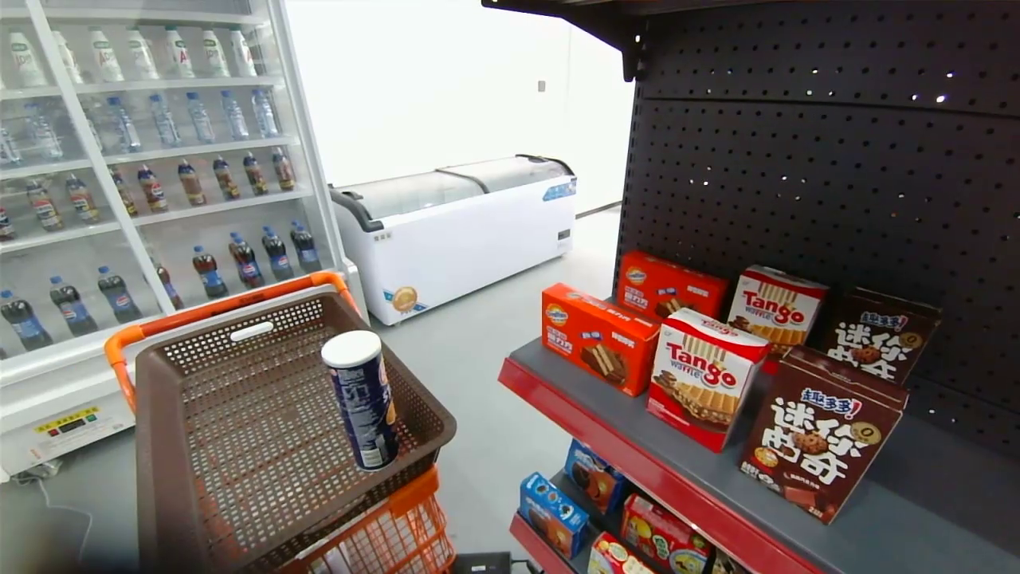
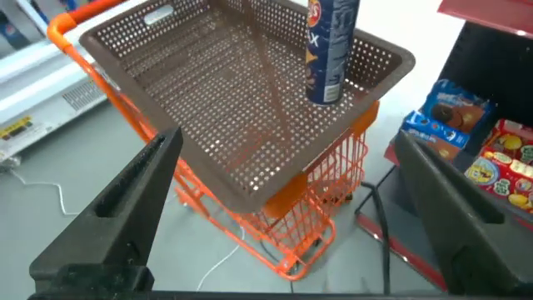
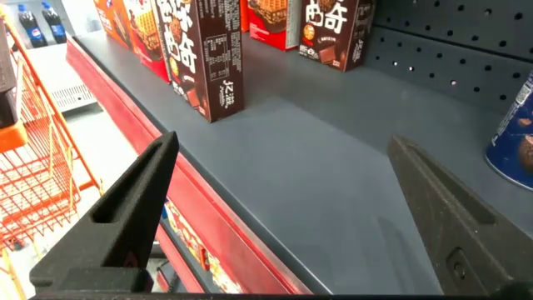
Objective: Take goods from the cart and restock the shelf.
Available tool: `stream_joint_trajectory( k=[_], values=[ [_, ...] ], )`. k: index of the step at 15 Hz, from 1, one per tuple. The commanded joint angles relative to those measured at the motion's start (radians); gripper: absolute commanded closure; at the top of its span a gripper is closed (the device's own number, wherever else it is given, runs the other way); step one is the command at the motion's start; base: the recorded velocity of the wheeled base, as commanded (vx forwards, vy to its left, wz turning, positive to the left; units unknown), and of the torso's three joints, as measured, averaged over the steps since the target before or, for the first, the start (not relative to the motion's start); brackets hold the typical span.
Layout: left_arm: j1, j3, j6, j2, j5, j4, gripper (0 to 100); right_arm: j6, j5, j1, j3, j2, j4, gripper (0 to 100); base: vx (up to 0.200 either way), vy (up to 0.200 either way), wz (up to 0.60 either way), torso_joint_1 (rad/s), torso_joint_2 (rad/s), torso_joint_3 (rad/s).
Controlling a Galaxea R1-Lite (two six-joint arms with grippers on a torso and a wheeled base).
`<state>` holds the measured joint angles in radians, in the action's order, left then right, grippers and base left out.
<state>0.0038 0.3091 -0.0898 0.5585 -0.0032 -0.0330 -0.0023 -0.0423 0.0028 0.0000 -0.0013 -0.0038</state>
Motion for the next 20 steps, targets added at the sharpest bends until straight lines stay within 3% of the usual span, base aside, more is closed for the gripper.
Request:
stream_joint_trajectory(
  k=[1,2,5,7,8,11,17,20],
  values=[
    [-0.008,0.12,-0.002,0.382,0.014,0.104,0,-0.001,-0.001,0.0,0.0,0.001,-0.001,0,0.0,0.0,0.0,0.0,0.0,0.0],
    [-0.054,0.123,-0.004,0.471,0.008,0.205,0,-0.001,-0.001,0.0,0.0,0.001,-0.001,0,0.0,0.0,0.0,0.0,0.0,0.0],
    [-0.076,0.125,-0.007,0.682,-0.009,0.32,0,-0.001,-0.001,0.0,0.0,0.001,-0.001,0,0.0,0.0,0.0,0.0,0.0,0.0],
    [-0.084,0.122,-0.004,0.844,-0.038,0.496,0,-0.001,-0.001,0.0,0.0,0.001,-0.001,0,0.0,0.0,0.0,0.0,0.0,0.0],
    [-0.085,0.123,-0.004,0.877,-0.041,0.532,0,-0.001,-0.001,0.0,0.0,0.001,-0.001,0,0.0,0.0,0.0,0.0,0.0,0.0],
    [-0.09,0.13,-0.01,1.104,-0.04,0.769,0,-0.001,-0.001,0.0,0.0,0.001,-0.001,0,0.0,0.0,0.0,0.0,0.0,0.0],
    [-0.09,0.163,-0.005,1.405,-0.038,1.082,0,-0.001,-0.001,0.0,0.0,0.001,-0.001,0,0.0,0.0,0.0,0.0,0.0,0.0],
    [-0.093,0.219,-0.007,1.508,-0.037,1.185,0,-0.001,-0.001,0.0,0.0,0.001,-0.001,0,0.0,0.0,0.0,0.0,0.0,0.0]
  ],
)
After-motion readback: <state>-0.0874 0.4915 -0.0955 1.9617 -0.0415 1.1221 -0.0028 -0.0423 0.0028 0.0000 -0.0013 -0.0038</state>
